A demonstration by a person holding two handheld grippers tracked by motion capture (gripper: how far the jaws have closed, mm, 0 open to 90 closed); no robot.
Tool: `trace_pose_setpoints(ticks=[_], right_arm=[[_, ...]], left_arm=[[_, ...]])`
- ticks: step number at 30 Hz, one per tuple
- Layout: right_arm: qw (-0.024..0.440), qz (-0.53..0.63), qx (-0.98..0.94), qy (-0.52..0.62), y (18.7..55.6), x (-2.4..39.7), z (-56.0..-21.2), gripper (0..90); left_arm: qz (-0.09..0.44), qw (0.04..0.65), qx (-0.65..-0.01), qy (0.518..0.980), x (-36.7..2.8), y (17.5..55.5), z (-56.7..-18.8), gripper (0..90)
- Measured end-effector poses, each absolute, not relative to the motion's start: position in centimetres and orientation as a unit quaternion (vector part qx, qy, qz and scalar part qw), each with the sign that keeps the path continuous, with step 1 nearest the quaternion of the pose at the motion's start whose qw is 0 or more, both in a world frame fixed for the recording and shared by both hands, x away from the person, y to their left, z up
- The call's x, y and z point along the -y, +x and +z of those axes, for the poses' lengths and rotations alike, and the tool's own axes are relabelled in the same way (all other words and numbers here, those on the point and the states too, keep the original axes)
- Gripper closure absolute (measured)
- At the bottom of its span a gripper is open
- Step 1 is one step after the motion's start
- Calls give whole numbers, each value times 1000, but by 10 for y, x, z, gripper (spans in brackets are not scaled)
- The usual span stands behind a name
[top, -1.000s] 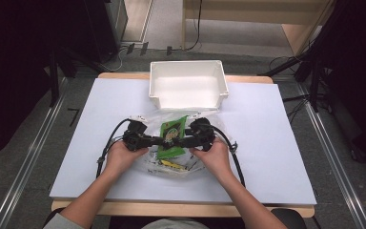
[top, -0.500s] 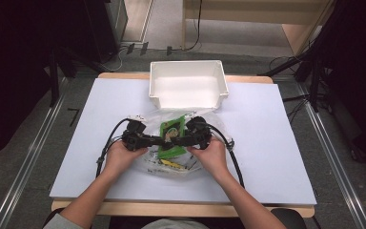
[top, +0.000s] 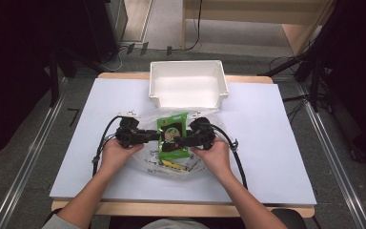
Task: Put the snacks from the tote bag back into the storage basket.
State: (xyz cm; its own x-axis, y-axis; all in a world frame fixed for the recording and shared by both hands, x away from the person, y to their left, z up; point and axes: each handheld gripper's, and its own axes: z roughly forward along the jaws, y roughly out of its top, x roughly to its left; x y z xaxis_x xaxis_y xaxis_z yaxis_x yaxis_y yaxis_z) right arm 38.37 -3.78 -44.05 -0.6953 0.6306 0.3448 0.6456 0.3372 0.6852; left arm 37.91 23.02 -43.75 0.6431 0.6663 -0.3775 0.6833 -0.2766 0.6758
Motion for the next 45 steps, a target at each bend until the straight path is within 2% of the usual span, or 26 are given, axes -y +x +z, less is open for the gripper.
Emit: trace_pose_setpoints(ticks=[15,22,29,45], right_arm=[[32,-450,809,-377,382,50,-435,668],[62,-472,796,-373,381,54,-429,733],[39,-481,800,-357,375,57,-420,739],[-13,-482,795,-367,375,74,-410,739]], left_arm=[[-42,425,-399,811,-226,379,-438,544],[-46,429,-386,815,-223,377,-437,489],[-49,433,-382,815,-222,377,-436,456],[-40,423,-384,820,-220,377,-438,445]])
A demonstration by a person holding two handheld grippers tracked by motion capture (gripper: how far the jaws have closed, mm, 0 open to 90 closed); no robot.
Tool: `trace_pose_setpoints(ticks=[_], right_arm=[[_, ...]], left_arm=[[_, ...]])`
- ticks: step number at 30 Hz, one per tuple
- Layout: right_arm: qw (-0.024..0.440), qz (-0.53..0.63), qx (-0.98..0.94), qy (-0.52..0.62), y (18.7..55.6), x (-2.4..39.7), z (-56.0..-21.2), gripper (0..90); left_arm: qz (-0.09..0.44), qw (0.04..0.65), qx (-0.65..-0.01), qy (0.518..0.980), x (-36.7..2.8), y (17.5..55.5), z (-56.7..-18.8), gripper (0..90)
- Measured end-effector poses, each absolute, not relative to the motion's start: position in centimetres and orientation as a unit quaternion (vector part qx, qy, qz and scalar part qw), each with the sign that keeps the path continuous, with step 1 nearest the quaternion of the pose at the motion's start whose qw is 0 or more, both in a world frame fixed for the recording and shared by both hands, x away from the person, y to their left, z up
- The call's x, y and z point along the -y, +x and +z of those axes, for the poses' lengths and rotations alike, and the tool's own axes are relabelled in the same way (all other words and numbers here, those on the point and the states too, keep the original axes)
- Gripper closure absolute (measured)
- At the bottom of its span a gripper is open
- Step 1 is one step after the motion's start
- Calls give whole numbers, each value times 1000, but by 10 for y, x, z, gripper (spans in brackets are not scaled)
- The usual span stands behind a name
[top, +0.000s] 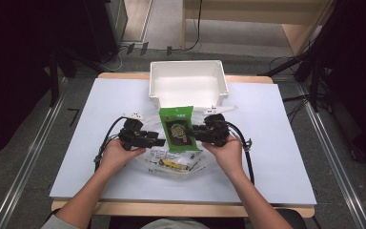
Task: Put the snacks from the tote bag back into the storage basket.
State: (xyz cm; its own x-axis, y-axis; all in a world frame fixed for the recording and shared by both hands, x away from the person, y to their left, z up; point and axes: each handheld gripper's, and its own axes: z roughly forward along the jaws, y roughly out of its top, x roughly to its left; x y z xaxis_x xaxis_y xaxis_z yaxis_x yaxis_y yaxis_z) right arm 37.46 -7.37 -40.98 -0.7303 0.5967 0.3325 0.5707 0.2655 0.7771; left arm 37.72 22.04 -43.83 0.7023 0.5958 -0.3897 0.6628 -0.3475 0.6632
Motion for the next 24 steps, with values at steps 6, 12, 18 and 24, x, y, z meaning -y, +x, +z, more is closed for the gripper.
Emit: trace_pose_setpoints(ticks=[6,12,18,24], right_arm=[[24,484,-791,374,377,82,-408,739],[34,486,-786,381,379,90,-406,738],[45,486,-783,386,381,95,-405,738],[55,485,-781,389,383,99,-400,739]], left_arm=[[-31,425,-383,819,-221,377,-436,445],[-30,426,-384,819,-221,377,-437,445],[-23,424,-388,818,-221,377,-437,445],[-22,420,-388,820,-220,377,-439,445]])
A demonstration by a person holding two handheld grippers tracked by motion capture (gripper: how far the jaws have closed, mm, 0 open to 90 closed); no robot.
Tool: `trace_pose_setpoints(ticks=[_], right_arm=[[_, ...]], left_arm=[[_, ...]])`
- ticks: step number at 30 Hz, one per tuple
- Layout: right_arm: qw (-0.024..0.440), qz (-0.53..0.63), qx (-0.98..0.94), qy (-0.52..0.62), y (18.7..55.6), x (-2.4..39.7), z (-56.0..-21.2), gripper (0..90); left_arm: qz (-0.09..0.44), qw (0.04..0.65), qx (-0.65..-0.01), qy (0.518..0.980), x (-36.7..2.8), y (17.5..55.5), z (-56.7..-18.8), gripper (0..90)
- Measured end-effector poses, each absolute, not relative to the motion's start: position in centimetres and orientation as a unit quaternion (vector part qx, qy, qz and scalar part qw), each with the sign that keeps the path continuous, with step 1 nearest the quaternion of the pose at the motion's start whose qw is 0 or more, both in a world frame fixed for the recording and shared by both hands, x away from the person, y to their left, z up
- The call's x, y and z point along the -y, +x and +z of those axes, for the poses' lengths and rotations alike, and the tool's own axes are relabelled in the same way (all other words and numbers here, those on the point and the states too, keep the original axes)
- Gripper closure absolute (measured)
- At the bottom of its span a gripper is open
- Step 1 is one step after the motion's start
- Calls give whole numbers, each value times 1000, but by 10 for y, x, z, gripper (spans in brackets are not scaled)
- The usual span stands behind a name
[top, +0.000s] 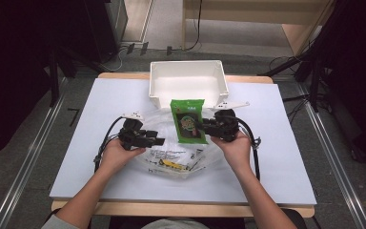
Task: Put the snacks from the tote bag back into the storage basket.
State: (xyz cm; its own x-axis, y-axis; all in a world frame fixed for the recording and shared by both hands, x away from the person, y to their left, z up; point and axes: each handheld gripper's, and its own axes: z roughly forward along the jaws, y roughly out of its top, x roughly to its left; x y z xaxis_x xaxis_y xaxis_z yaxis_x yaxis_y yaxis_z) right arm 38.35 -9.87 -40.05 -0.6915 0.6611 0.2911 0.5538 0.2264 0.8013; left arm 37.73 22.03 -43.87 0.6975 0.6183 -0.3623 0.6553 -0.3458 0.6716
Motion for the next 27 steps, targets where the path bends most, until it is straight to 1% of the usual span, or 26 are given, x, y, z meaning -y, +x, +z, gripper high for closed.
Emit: trace_pose_setpoints(ticks=[20,24,27], right_arm=[[72,488,-780,385,402,99,-378,739],[54,496,-777,384,408,100,-371,738],[67,489,-782,380,412,98,-364,738]], left_arm=[[-16,415,-391,821,-219,377,-439,447],[-13,414,-394,820,-219,377,-439,451],[-12,415,-394,820,-219,377,-439,451]])
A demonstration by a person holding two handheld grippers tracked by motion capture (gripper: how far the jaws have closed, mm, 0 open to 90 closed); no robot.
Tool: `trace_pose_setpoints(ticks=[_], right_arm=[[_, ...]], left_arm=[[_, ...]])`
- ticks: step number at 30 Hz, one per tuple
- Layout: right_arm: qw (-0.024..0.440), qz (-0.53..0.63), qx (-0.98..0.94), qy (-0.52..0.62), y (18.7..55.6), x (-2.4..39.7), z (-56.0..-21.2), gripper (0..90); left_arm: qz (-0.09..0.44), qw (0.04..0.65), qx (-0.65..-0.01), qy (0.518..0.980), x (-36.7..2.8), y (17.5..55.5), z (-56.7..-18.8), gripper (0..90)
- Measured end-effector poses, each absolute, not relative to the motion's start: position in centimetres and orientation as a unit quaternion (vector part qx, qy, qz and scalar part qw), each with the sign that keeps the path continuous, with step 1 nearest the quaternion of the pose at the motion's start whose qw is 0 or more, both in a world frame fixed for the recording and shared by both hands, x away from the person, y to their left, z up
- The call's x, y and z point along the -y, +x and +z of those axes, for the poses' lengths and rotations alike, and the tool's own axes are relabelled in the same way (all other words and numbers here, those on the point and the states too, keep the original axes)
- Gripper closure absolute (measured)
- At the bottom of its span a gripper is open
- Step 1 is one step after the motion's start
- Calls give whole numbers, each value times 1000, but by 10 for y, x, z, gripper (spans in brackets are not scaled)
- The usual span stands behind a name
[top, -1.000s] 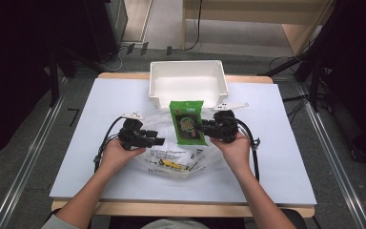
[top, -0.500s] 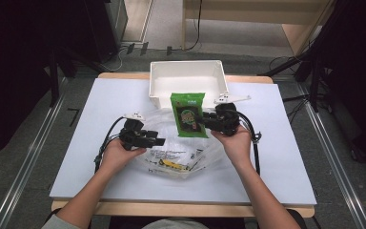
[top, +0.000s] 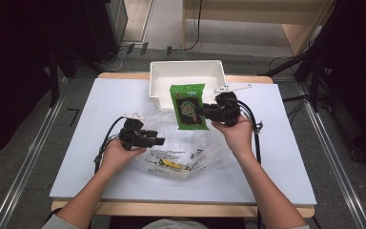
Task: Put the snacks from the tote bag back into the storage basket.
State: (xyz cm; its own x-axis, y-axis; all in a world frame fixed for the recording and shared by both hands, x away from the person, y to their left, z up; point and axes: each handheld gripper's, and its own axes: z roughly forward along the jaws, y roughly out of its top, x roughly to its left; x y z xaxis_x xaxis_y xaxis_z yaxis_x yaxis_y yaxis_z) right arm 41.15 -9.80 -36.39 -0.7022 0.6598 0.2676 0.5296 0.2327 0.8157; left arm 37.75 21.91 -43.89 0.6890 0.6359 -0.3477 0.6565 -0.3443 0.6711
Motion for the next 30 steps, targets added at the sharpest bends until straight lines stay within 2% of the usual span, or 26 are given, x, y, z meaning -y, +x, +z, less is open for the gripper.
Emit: trace_pose_setpoints(ticks=[18,30], right_arm=[[100,487,-771,397,448,100,-336,739],[122,482,-767,406,475,87,-330,740]], left_arm=[[-13,412,-392,822,-218,378,-440,460],[-19,413,-391,822,-217,378,-441,460]])
